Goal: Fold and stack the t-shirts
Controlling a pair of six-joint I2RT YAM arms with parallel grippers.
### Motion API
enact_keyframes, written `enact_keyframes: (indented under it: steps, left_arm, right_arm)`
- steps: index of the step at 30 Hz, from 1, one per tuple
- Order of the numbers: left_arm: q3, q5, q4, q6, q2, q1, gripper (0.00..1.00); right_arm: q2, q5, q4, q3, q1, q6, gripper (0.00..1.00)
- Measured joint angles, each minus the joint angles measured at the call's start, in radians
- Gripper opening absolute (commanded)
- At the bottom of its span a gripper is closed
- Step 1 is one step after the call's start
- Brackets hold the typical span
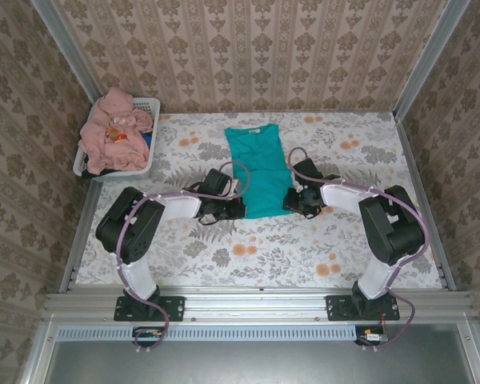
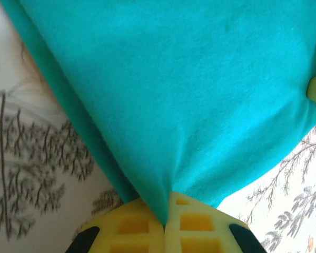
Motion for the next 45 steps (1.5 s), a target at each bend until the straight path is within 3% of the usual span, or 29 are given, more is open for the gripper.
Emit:
enact_keyframes:
  steps: [3, 7, 12, 17, 22, 31, 36, 45]
  left_arm:
    - [-0.04, 0.002, -0.018, 0.0, -0.042, -0.004, 0.0]
    - [-0.066, 0.006, -0.083, 0.0, -0.13, -0.012, 0.0]
    - [-0.056, -0.004, -0.182, 0.0, -0.293, -0.021, 0.0]
    - [0.019, -0.045, -0.262, 0.008, -0.375, -0.016, 0.0]
    - [0.102, -0.056, -0.293, 0.008, -0.336, 0.042, 0.0]
    - [0.335, 0.021, -0.307, 0.044, -0.089, 0.148, 0.0]
    - [0.294, 0.046, -0.312, 0.053, -0.13, 0.119, 0.0]
    - [-0.002, 0.031, -0.266, -0.014, -0.364, -0.025, 0.0]
  right_arm:
    - [-0.045, -0.009, -0.016, -0.022, 0.019, 0.006, 0.08]
    - [-0.155, -0.008, -0.083, -0.027, 0.065, 0.003, 0.02]
    - [-0.298, 0.002, -0.196, 0.018, 0.101, -0.001, 0.0]
    - [-0.305, 0.007, -0.245, 0.143, 0.102, -0.019, 0.0]
    - [-0.189, -0.001, -0.257, 0.31, 0.094, -0.039, 0.0]
    - [0.005, -0.012, -0.277, 0.47, 0.03, -0.042, 0.0]
    - [-0.053, -0.015, -0.27, 0.407, 0.04, -0.04, 0.0]
    - [-0.286, -0.036, -0.221, 0.01, 0.067, 0.018, 0.0]
